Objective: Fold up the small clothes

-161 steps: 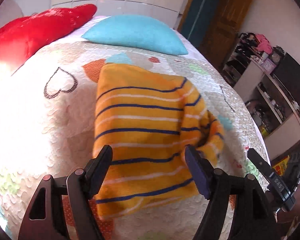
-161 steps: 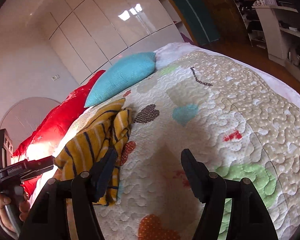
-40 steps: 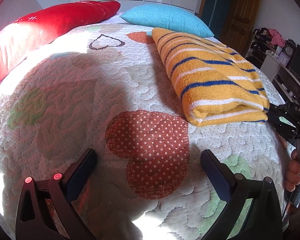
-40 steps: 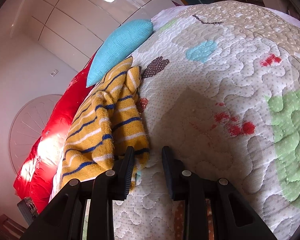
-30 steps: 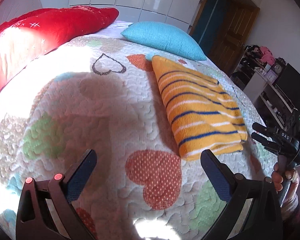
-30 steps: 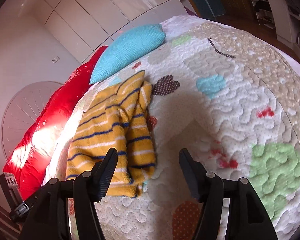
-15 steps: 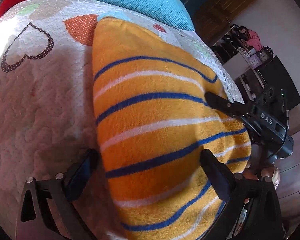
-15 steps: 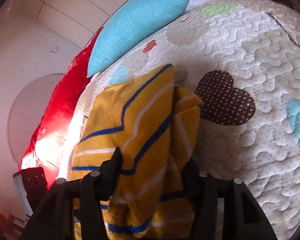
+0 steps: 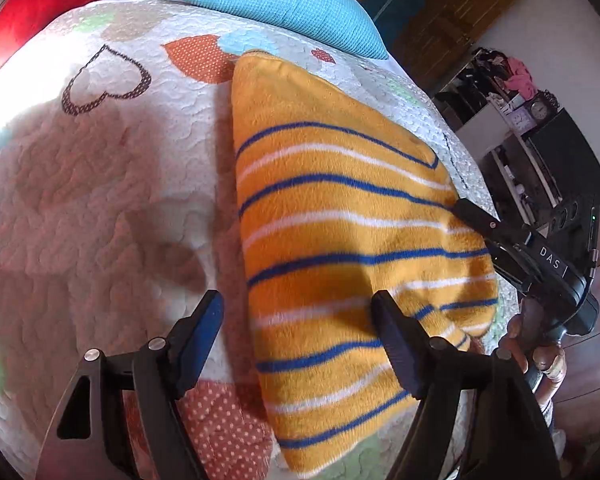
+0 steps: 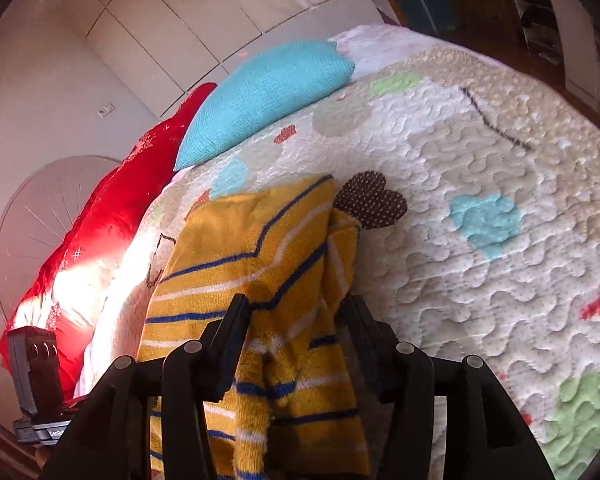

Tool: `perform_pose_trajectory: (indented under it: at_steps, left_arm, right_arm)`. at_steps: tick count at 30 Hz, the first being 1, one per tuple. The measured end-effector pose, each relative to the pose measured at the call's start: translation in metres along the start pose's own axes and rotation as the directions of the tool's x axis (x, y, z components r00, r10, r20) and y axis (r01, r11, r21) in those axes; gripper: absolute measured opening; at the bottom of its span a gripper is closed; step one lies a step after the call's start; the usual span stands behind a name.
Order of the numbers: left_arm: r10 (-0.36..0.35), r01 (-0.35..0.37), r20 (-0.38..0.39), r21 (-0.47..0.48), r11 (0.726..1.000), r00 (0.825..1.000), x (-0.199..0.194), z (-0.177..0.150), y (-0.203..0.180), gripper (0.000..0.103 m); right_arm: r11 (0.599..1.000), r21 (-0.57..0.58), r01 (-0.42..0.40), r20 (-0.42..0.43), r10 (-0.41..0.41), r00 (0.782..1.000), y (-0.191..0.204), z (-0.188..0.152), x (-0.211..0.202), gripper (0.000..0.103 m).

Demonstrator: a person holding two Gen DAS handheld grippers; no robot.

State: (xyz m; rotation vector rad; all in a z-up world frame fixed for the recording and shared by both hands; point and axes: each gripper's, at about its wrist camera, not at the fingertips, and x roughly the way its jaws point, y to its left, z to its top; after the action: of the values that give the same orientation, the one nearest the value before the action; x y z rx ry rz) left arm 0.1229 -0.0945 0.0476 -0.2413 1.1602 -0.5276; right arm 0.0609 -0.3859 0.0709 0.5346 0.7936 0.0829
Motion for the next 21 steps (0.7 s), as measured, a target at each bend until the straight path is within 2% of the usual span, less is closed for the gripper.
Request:
perform_pose_trajectory:
  at_steps: [2, 4, 7, 9, 10, 11, 12, 14, 16, 17, 18, 19, 20, 21]
  left_arm:
    - [0.017, -0.017, 0.037, -0.001, 1.000, 0.999, -0.014, -0.018, 0.003, 0.077]
    - [0.073, -0.075, 0.086, 0.018, 0.997, 0.994, -0.029, -0.035, 0.002, 0.077]
    - [0.110, -0.121, 0.183, 0.046, 0.992, 0.977, -0.056, -0.057, -0.008, 0.077]
    - [0.147, -0.167, 0.268, 0.052, 0.985, 0.952, -0.079, -0.071, -0.016, 0.077]
    - [0.190, -0.219, 0.322, 0.056, 0.974, 0.927, -0.092, -0.078, -0.021, 0.079]
    - [0.241, -0.285, 0.386, 0.060, 0.957, 0.891, -0.108, -0.087, -0.027, 0.085]
    - [0.288, -0.349, 0.449, 0.057, 0.935, 0.846, -0.122, -0.096, -0.032, 0.089]
    - [0.352, -0.446, 0.573, 0.027, 0.895, 0.741, -0.151, -0.111, -0.038, 0.103]
    - [0.373, -0.506, 0.675, 0.000, 0.862, 0.636, -0.177, -0.127, -0.042, 0.103]
    - [0.374, -0.524, 0.705, -0.004, 0.851, 0.603, -0.186, -0.132, -0.045, 0.103]
    - [0.372, -0.534, 0.718, -0.001, 0.845, 0.588, -0.193, -0.137, -0.047, 0.103]
    - [0.368, -0.533, 0.721, 0.001, 0.846, 0.587, -0.199, -0.139, -0.049, 0.103]
    - [0.352, -0.515, 0.715, 0.014, 0.857, 0.604, -0.203, -0.142, -0.051, 0.103]
    - [0.322, -0.485, 0.701, 0.040, 0.873, 0.636, -0.206, -0.143, -0.055, 0.103]
  right_arm:
    - [0.998, -0.068, 0.015, 0.063, -0.010, 0.998, 0.020, 0.001, -0.022, 0.056]
    - [0.993, -0.119, -0.022, 0.072, 0.031, 0.997, 0.041, -0.002, -0.033, 0.056]
    - [0.979, -0.181, -0.096, -0.015, 0.095, 0.995, 0.068, -0.011, -0.016, 0.056]
    - [0.980, -0.177, -0.090, -0.075, 0.078, 0.994, 0.069, -0.024, 0.003, 0.056]
    - [0.985, -0.161, -0.062, -0.094, 0.048, 0.994, 0.062, -0.029, 0.011, 0.051]
    - [0.990, -0.139, -0.031, -0.095, 0.018, 0.995, 0.052, -0.034, 0.014, 0.046]
    - [0.993, -0.115, -0.019, -0.085, 0.009, 0.996, 0.041, -0.037, 0.012, 0.039]
    - [0.996, -0.082, 0.040, -0.057, -0.045, 0.997, 0.024, -0.041, -0.001, 0.038]
    - [0.991, -0.076, 0.110, -0.018, -0.112, 0.994, 0.020, -0.045, -0.023, 0.046]
    - [0.988, -0.082, 0.128, 0.010, -0.128, 0.992, 0.021, -0.049, -0.037, 0.046]
    - [0.988, -0.090, 0.125, 0.032, -0.123, 0.992, 0.024, -0.053, -0.050, 0.051]
    - [0.988, -0.095, 0.121, 0.049, -0.117, 0.992, 0.027, -0.057, -0.064, 0.058]
    - [0.987, -0.101, 0.128, 0.067, -0.122, 0.990, 0.031, -0.063, -0.077, 0.061]
    - [0.984, -0.109, 0.141, 0.086, -0.132, 0.988, 0.035, -0.070, -0.089, 0.064]
